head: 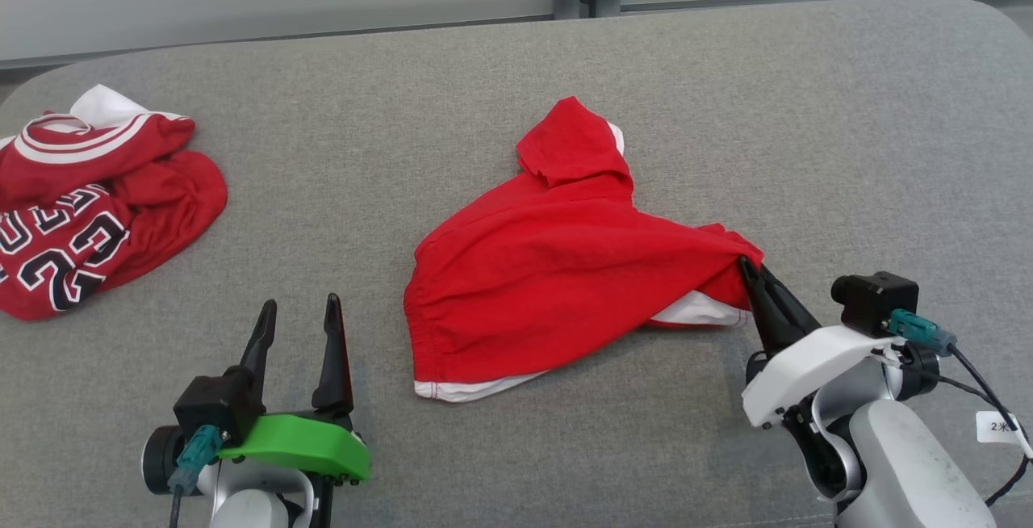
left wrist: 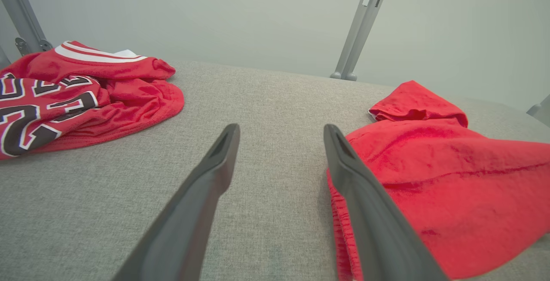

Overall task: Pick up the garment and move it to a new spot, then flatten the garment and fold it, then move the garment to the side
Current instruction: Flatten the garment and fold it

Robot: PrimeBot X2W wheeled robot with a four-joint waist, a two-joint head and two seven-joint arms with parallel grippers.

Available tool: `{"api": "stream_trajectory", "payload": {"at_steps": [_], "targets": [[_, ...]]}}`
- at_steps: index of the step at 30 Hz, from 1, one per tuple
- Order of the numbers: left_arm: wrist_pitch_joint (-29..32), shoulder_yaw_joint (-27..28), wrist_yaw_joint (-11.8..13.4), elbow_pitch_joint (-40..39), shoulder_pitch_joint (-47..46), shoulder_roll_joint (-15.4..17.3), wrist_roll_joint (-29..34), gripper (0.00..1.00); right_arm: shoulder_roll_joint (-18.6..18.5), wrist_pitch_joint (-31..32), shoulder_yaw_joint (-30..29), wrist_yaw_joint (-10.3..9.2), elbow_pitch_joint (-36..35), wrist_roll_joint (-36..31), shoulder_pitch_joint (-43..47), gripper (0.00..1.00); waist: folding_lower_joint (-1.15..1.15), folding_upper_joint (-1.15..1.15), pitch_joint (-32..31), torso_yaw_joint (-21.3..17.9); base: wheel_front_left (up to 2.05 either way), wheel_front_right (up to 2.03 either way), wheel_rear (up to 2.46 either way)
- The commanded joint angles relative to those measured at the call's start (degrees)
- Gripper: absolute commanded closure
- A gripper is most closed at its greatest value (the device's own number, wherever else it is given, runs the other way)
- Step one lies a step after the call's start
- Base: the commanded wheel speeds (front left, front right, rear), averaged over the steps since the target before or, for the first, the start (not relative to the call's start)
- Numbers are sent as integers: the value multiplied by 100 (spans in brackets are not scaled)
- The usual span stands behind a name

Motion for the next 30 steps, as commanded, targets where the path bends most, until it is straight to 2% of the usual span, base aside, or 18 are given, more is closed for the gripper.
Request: {"api": "stream_trajectory", "payload": {"at_steps": [1, 6, 13, 19, 25, 26, 27, 28, 29, 30], "targets": [[-14, -16, -23, -15, 63, 6, 10, 0, -57, 90, -80, 0, -74, -109, 51, 100, 0, 0, 38, 69, 0, 0, 0], [-14, -98, -50, -23, -56, 2, 24, 0, -112, 342, -320, 0, 150, -358, -355, 100, 0, 0, 157, 309, 0, 0, 0], [-15, -280, -46, -70, -233, 0, -47, 0, -328, 413, -535, 0, 1357, -522, -1295, 100, 0, 0, 397, 709, 0, 0, 0], [-15, -401, 2, -121, -341, -1, -97, 0, -566, 351, -412, 0, 2412, -528, -2101, 100, 0, 0, 603, 949, 0, 0, 0], [-15, -473, 44, -133, -405, -2, -135, 0, -674, 200, -97, 0, 3276, -434, -2663, 100, 0, 0, 724, 993, 0, 0, 0], [-15, -486, 52, -129, -421, -2, -140, 0, -672, 141, -36, 0, 3392, -411, -2730, 86, 0, 0, 735, 977, 0, 0, 0], [-15, -490, 52, -126, -431, 0, -144, 0, -685, 74, 16, 0, 3491, -399, -2784, 67, 0, 0, 742, 949, 0, 0, 0], [-15, -494, 52, -124, -441, -1, -145, 0, -698, 0, 76, 0, 3585, -395, -2839, 39, 0, 0, 746, 912, 0, 0, 0], [-15, -502, 50, -126, -441, -1, -148, 0, -708, -93, 125, 0, 3654, -387, -2882, 0, 0, 0, 745, 869, 0, 0, 0], [-15, -502, 50, -128, -434, -1, -136, 0, -692, -171, 182, 0, 3715, -349, -2917, 0, 0, 0, 739, 817, 0, 0, 0]]}}
